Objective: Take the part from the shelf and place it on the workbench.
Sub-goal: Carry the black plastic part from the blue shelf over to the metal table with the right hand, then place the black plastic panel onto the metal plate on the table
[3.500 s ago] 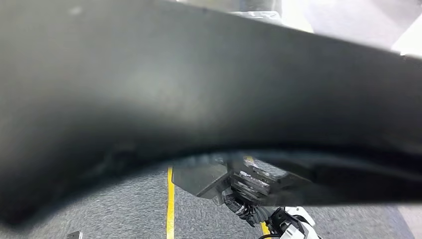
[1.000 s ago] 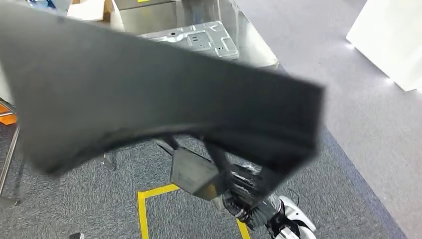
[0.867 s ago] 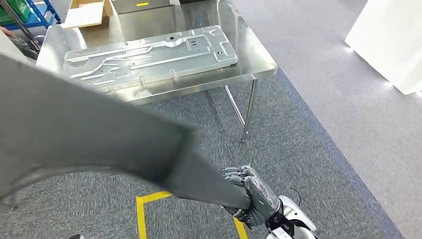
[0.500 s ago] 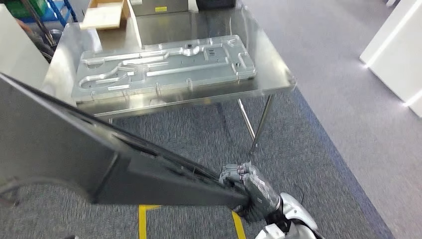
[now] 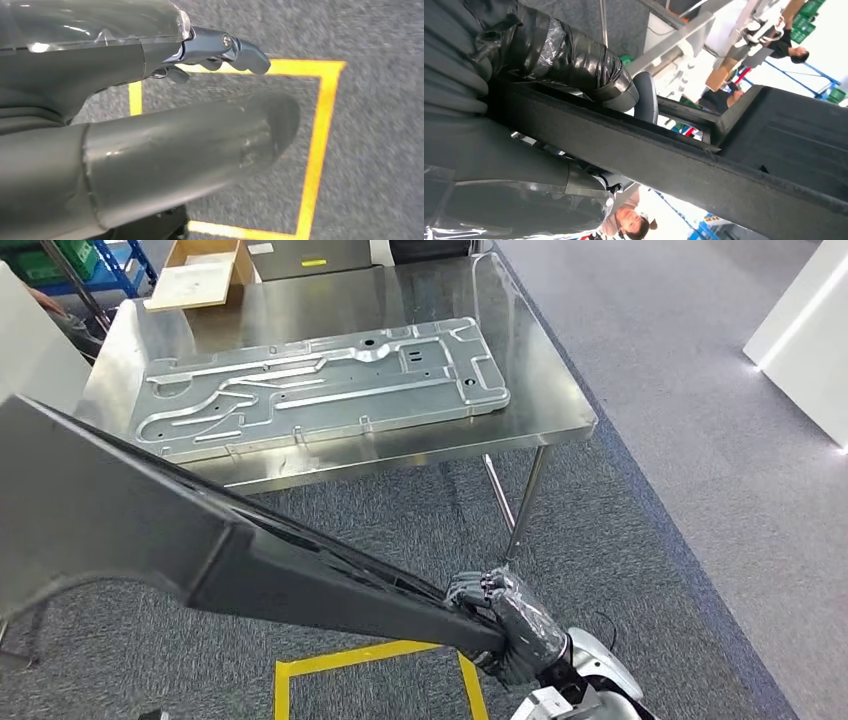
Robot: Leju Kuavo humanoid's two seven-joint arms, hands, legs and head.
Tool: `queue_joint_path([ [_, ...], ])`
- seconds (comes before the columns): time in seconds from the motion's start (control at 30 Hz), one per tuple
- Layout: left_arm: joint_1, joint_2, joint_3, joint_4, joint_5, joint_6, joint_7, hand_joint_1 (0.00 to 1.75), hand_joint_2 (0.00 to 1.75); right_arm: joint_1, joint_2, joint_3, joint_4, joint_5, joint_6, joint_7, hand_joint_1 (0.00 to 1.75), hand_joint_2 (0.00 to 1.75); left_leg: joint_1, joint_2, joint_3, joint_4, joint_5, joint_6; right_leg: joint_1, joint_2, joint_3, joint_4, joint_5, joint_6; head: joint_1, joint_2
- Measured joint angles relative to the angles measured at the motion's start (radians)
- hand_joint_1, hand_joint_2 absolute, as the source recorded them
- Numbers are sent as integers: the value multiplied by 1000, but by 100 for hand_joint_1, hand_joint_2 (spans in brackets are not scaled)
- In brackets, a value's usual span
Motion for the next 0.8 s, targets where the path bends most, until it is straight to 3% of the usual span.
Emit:
queue_joint_path([
  [0.07,0,-1,1,0,-2,-1,0,0,0,-2,-1,1,1,0,0,2,175,175,0,0,-85,104,-44,-3,3,1,15,-3,-13,-6,0,0],
  [0.13,3,-1,1,0,-2,-2,0,0,0,-2,-2,3,2,0,0,4,175,175,0,0,-130,117,-63,0,6,4,35,-3,-31,-7,0,0],
  [0.17,4,-1,1,0,-2,-2,0,0,0,-2,-2,4,3,0,0,5,175,175,-1,0,-132,83,-44,4,7,5,47,-3,-41,-6,0,0],
  [0.23,5,-1,2,0,-3,-2,0,0,0,-2,-2,5,4,0,0,6,175,175,-7,0,-109,-36,53,19,11,5,73,-3,-62,-2,0,0],
  [0.3,7,0,3,0,-4,-2,0,0,0,-3,-2,7,5,-1,0,7,175,175,-15,-1,-89,-116,118,30,13,7,90,-5,-82,8,0,0],
  [0.4,8,0,4,0,-6,-1,-1,0,0,-5,-2,8,6,-3,-4,3,175,175,-16,-2,-61,-139,117,41,13,8,102,11,-78,27,0,0],
  [0.47,6,0,5,0,-8,-1,-1,0,0,-13,-2,8,4,-4,-9,-5,175,175,-13,-3,-34,-154,113,53,11,8,70,85,-63,35,0,0],
  [0.5,4,0,6,0,-9,-1,-1,0,0,-17,-2,8,3,-5,-12,-9,175,175,-12,-2,-24,-160,109,57,10,7,33,144,-68,39,0,0],
  [0.53,3,-1,6,0,-11,-1,0,0,0,-22,-2,8,2,-6,-15,-12,175,175,-12,-3,-15,-161,102,60,9,7,-12,203,-87,43,0,0],
  [0.6,1,-1,6,0,-13,-2,2,0,0,-28,-2,6,2,-12,-25,-15,175,175,-12,-4,4,-162,83,62,6,7,-90,275,-161,50,0,0],
  [0.63,1,-2,6,0,-15,-3,2,0,0,-30,-2,3,2,-18,-30,-18,175,175,-12,-5,17,-162,72,62,5,7,-111,274,-189,52,0,0],
  [0.67,1,-2,6,0,-16,-5,3,0,0,-31,-2,-3,0,-24,-34,-21,175,175,-12,-7,32,-162,61,61,4,6,-120,249,-191,52,0,0],
  [0.7,1,-3,6,0,-18,-6,3,0,0,-33,-3,-11,-3,-31,-37,-24,175,175,-12,-8,48,-162,49,59,4,6,-118,203,-161,49,0,0],
  [0.8,-1,-8,6,1,-20,-7,2,0,0,-32,-8,-42,-15,-46,-45,-36,175,175,-15,-11,76,-160,14,48,13,7,-105,43,29,29,0,0],
])
